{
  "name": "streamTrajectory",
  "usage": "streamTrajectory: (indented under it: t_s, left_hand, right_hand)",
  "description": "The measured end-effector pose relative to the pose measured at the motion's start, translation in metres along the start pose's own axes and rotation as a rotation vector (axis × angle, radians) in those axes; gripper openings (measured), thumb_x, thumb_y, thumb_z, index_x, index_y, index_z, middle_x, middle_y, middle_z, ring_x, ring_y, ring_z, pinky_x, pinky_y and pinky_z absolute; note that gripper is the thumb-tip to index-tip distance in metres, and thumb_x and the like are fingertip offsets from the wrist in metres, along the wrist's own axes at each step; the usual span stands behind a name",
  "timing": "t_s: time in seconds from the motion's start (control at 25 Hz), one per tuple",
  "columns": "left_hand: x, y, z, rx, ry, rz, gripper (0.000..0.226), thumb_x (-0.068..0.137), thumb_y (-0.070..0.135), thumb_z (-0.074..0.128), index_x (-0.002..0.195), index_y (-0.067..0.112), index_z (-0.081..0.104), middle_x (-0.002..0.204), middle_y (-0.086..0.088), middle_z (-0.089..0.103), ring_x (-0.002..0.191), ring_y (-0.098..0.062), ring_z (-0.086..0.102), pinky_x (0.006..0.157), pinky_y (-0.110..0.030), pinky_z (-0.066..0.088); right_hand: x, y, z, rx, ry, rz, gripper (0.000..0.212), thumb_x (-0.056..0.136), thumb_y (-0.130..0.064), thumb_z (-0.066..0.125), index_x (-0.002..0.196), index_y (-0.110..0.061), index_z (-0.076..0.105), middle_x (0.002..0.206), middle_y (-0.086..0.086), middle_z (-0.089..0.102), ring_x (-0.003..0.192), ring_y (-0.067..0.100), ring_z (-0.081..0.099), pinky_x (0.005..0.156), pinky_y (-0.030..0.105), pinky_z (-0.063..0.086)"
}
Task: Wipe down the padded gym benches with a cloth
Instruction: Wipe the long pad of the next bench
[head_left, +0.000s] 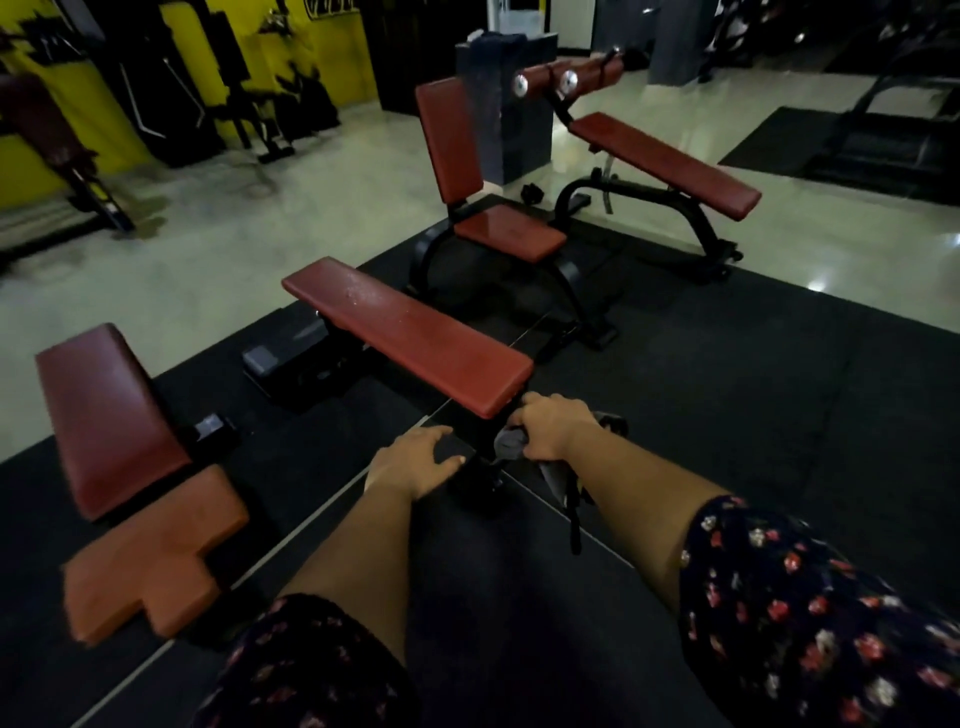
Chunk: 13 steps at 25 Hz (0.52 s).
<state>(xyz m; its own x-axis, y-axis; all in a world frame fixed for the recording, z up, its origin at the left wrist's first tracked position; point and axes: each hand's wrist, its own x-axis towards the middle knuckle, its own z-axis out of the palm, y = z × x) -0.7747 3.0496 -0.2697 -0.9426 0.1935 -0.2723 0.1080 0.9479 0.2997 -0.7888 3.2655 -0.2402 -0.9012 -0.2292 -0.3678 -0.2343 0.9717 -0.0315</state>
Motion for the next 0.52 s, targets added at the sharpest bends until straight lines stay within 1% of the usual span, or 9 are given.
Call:
streamTrajectory:
  t_s: [0.16, 0.36, 0.52]
  left_hand:
    - [0.021, 0.017, -0.012, 0.01, 0.007, 0.017, 0.062, 0.092, 0.055, 0.054, 0.148, 0.034, 0.039, 0.15, 0.001, 0.044, 0.134, -0.021, 0.046, 0.103, -0.04, 0.043]
    - [0.055, 0.021, -0.011, 0.084, 0.028, -0.006, 0.06, 0.094, 0.053, 0.05, 0.149, 0.032, 0.036, 0.149, 0.002, 0.044, 0.134, -0.021, 0.045, 0.102, -0.039, 0.042]
    - [0.103, 0.006, -0.012, -0.024, 0.003, -0.034, 0.061, 0.094, 0.051, 0.052, 0.15, 0.029, 0.037, 0.149, 0.001, 0.043, 0.133, -0.022, 0.045, 0.1, -0.035, 0.041]
  right_hand:
    - [0.007, 0.023, -0.005, 0.026, 0.036, 0.021, 0.047, 0.089, -0.035, 0.058, 0.136, -0.038, 0.051, 0.13, 0.002, 0.044, 0.116, 0.03, 0.049, 0.09, 0.043, 0.045]
    - [0.036, 0.024, -0.002, -0.009, 0.027, 0.001, 0.048, 0.09, -0.036, 0.058, 0.137, -0.034, 0.049, 0.129, 0.003, 0.044, 0.116, 0.031, 0.049, 0.088, 0.045, 0.044]
    - [0.083, 0.033, -0.007, -0.019, 0.001, 0.039, 0.046, 0.091, -0.036, 0.056, 0.136, -0.034, 0.049, 0.129, 0.003, 0.043, 0.114, 0.031, 0.048, 0.087, 0.045, 0.043]
